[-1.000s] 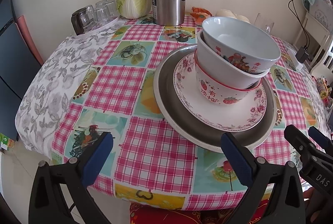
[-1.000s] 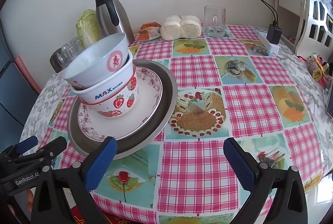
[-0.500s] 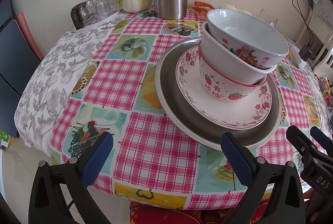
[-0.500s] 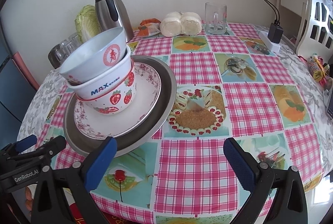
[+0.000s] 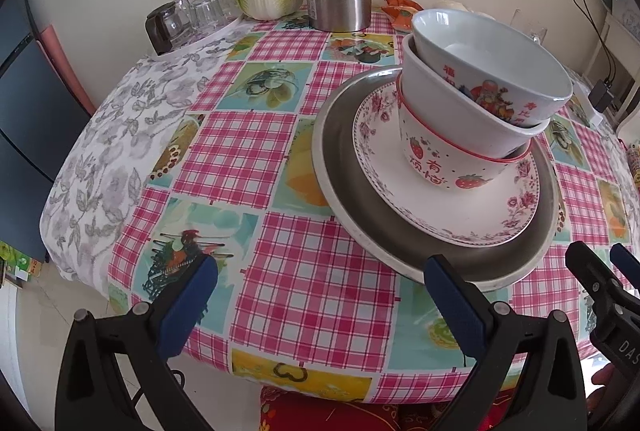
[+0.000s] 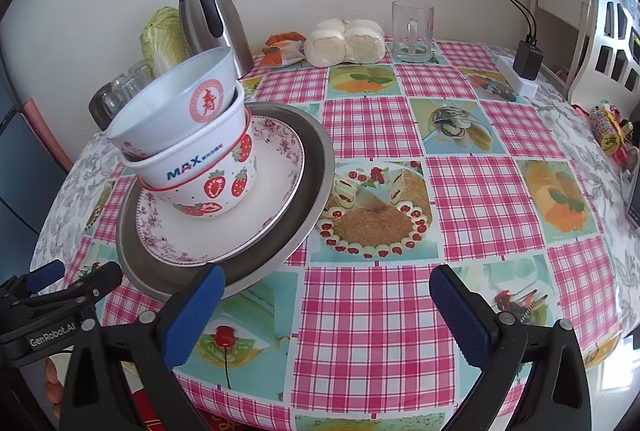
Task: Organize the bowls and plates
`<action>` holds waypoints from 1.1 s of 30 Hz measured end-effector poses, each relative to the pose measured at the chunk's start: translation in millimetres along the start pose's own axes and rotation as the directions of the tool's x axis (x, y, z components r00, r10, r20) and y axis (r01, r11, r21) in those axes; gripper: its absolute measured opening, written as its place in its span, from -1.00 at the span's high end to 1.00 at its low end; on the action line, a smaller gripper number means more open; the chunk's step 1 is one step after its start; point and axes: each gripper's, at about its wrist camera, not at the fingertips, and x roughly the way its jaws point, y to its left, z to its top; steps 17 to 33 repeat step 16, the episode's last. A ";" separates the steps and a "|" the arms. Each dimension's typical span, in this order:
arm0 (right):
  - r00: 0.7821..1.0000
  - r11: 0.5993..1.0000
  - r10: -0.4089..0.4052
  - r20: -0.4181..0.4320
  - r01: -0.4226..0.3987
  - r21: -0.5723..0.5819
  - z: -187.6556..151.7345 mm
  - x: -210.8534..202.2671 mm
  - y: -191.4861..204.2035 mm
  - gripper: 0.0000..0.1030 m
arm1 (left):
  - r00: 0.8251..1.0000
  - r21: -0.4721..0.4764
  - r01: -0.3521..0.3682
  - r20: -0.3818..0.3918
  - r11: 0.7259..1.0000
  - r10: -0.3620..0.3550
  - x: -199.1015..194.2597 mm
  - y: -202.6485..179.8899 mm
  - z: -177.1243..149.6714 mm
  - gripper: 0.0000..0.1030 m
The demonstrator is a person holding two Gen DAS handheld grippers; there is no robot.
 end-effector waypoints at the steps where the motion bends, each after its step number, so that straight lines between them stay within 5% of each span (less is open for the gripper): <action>1: 1.000 1.000 0.000 -0.002 0.000 0.001 0.2 0.4 -0.4 -1.00 | 1.000 -0.003 0.000 0.004 1.000 0.000 -0.9 0.7 -0.1 -0.99; 33: 1.000 1.000 -0.002 -0.006 0.002 0.002 -0.1 1.1 -1.4 -1.00 | 1.000 -0.022 0.005 0.014 1.000 -0.005 -3.4 4.4 -0.4 -0.99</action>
